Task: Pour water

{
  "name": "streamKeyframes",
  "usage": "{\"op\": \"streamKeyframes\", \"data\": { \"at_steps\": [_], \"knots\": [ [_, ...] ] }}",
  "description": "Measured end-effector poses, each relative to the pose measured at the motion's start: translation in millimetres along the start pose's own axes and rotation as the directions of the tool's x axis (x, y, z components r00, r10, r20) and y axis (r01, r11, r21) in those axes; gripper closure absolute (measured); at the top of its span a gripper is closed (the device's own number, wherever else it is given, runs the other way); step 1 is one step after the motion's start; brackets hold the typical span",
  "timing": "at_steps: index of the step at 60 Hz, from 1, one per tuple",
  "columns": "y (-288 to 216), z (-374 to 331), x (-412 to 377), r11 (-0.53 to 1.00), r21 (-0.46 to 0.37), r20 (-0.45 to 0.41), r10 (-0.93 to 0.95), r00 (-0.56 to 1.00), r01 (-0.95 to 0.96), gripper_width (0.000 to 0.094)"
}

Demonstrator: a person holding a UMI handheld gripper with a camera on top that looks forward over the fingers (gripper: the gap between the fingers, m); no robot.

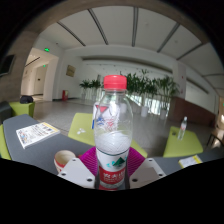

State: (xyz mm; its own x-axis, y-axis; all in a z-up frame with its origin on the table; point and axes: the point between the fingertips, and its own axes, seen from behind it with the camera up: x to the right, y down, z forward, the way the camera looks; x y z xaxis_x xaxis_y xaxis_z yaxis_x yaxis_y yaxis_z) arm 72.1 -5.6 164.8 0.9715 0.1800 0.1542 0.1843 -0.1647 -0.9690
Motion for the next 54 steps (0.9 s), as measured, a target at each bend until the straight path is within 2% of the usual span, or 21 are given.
{"op": "streamKeyframes", "data": {
  "at_steps": [8,9,22,23,24,28,29,30,32,37,39,43,45,49,54],
  "knots": [
    [37.3,-0.1,40.8,0.996,-0.066,0.029,0.069,0.997,-0.067,0.0602],
    [43.9,10.4,22.1,0.995,-0.072,0.027,0.072,0.997,-0.07,0.0599],
    [102.3,22.5,8.1,0.987,-0.14,0.064,0.093,0.994,-0.083,0.06],
    [100.4,22.4,8.5,0.989,-0.122,0.063,0.091,0.994,-0.083,0.0562],
    [95.5,23.4,8.8,0.992,-0.095,0.062,0.089,0.994,-0.083,0.06],
    [98.7,20.0,10.4,0.99,-0.092,0.053,0.111,0.992,-0.106,0.0592],
    [100.1,20.0,10.8,0.989,-0.094,0.052,0.118,0.992,-0.112,0.055],
    [100.5,19.6,11.2,0.989,-0.094,0.051,0.123,0.991,-0.118,0.0558],
    [100.6,18.9,11.3,0.987,-0.096,0.052,0.131,0.99,-0.125,0.0492],
    [102.7,18.2,13.2,0.982,-0.14,0.047,0.133,0.99,-0.125,0.0402],
    [107.0,15.1,13.6,0.977,-0.173,0.039,0.131,0.991,-0.123,0.032],
    [112.8,5.8,14.0,0.967,-0.231,0.033,0.121,0.992,-0.111,0.0061],
    [113.2,0.3,14.4,0.962,-0.247,0.021,0.123,0.992,-0.114,0.0105],
    [106.3,-20.1,16.9,0.958,-0.263,-0.008,0.119,0.993,-0.117,0.0073],
    [98.9,-53.1,14.3,0.955,-0.273,-0.037,0.108,0.993,-0.114,0.0079]
  ]
}}
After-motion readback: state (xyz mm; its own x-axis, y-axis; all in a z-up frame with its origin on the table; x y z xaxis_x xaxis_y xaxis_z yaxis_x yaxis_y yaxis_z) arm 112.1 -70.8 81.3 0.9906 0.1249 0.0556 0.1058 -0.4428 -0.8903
